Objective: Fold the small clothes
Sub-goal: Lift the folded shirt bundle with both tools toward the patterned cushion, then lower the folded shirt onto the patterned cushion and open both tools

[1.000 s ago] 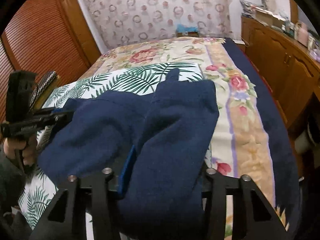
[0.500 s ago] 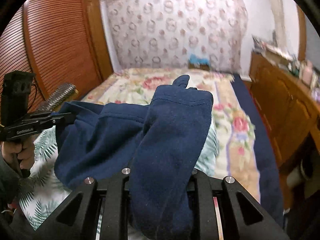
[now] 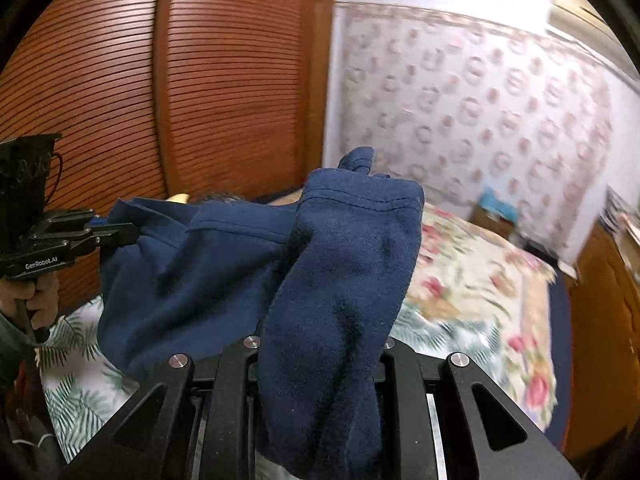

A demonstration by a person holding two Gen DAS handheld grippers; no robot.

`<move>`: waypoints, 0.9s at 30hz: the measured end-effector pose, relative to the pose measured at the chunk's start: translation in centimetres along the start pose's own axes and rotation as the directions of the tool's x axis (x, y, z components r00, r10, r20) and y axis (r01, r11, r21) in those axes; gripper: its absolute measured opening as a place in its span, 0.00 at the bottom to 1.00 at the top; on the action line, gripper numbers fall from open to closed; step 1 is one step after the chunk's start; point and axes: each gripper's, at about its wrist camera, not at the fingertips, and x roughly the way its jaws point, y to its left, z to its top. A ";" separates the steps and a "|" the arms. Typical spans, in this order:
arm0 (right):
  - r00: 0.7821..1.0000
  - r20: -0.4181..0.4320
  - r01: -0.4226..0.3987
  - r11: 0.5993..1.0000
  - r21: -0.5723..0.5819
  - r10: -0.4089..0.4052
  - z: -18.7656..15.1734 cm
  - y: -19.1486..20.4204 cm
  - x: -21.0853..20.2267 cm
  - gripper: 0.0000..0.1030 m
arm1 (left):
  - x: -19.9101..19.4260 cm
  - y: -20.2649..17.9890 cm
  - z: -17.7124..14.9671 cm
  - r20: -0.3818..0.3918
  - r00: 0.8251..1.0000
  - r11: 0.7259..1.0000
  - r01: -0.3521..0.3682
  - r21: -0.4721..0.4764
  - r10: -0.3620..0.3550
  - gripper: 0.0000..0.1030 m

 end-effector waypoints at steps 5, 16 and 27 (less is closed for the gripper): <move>0.998 -0.015 -0.065 0.996 -0.064 0.064 3.0 0.8 4.3 0.21 | -1.5 3.4 -0.4 0.024 0.997 0.997 -0.070 -0.026 0.070 0.11; 0.985 -0.060 -0.169 0.950 -0.261 0.159 10.5 4.0 14.5 0.21 | -4.2 9.6 -3.4 0.066 0.976 0.971 -0.196 -0.135 0.206 0.11; 0.945 -0.201 -0.308 0.905 -0.293 0.257 14.8 9.3 28.0 0.28 | -4.9 14.6 -9.1 -0.016 0.944 0.898 -0.318 -0.305 0.329 0.11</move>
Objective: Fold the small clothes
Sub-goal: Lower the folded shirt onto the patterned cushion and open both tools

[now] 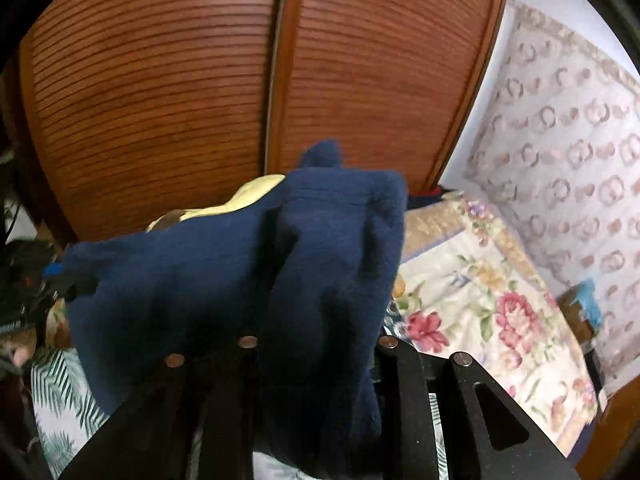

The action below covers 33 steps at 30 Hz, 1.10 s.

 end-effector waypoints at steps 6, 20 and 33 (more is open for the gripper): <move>0.990 0.073 0.108 0.983 0.151 -0.120 1.6 -2.7 1.7 0.61 | 0.9 1.1 -1.4 -0.046 0.998 0.999 -0.041 -0.005 0.041 0.11; 1.000 0.020 -0.014 0.977 0.215 0.010 -5.1 -2.0 7.5 0.61 | -2.8 -0.3 -0.6 0.038 0.997 0.993 -0.069 0.093 0.066 0.83; 0.984 0.112 0.097 0.944 0.315 -0.138 -11.8 5.8 -5.8 0.61 | -6.4 -4.0 -0.8 0.075 0.996 0.982 -0.054 0.183 0.041 0.83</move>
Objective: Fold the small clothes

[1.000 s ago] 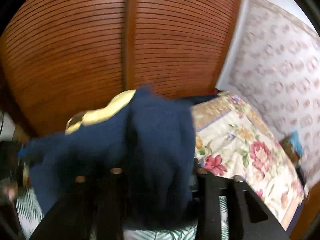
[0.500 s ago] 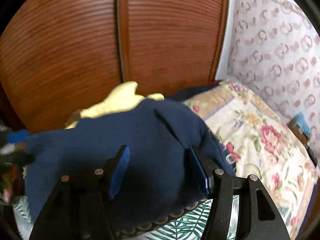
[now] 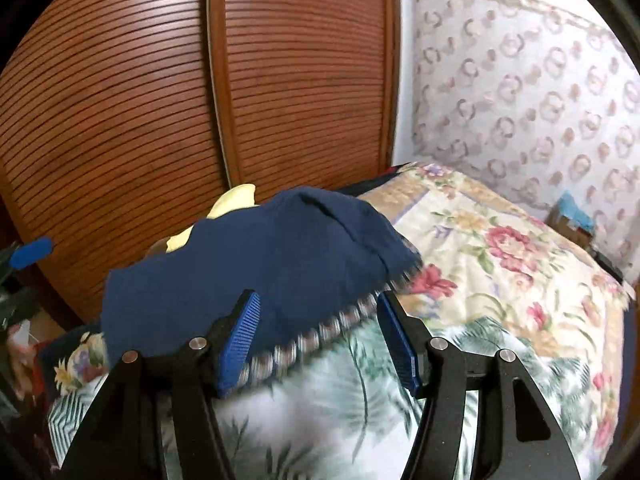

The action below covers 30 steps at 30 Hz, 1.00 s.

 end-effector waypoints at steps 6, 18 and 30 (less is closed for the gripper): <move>0.996 0.056 0.064 0.996 0.062 -0.068 -3.7 2.1 -6.7 0.69 | -1.5 -2.5 -0.8 0.004 0.999 0.998 0.050 0.036 -0.050 0.83; 0.962 0.082 0.234 0.938 0.256 -0.262 -12.3 5.7 -16.7 0.73 | -3.1 -9.0 -3.4 -0.038 0.985 0.982 0.172 0.079 -0.169 0.83; 0.898 0.107 0.362 0.855 0.372 -0.427 -16.7 10.3 -23.9 0.73 | -6.4 -15.0 -4.5 -0.038 0.969 0.958 0.248 0.144 -0.245 0.83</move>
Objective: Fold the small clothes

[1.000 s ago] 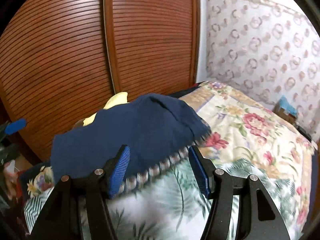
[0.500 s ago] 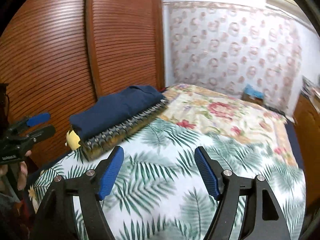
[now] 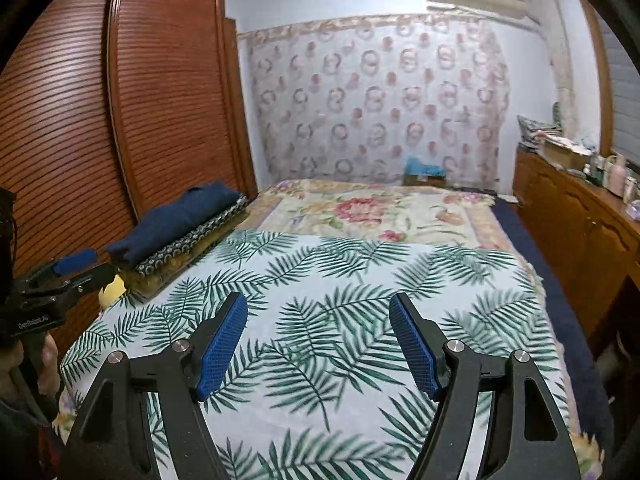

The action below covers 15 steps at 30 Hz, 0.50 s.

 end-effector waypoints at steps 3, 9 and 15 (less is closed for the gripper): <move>1.000 0.024 0.015 1.000 0.011 -0.015 -0.4 0.5 -1.6 0.73 | -0.7 -0.9 0.6 0.015 1.000 1.000 -0.001 0.011 0.000 0.83; 0.995 0.075 0.059 0.998 0.019 -0.060 -1.3 2.0 -3.7 0.73 | -2.4 -2.6 1.8 0.047 0.999 1.000 -0.002 0.027 0.000 0.83; 0.990 0.117 0.078 0.996 0.036 -0.082 -2.6 2.9 -5.4 0.73 | -3.9 -3.3 3.1 0.075 0.997 1.000 -0.001 0.029 -0.002 0.83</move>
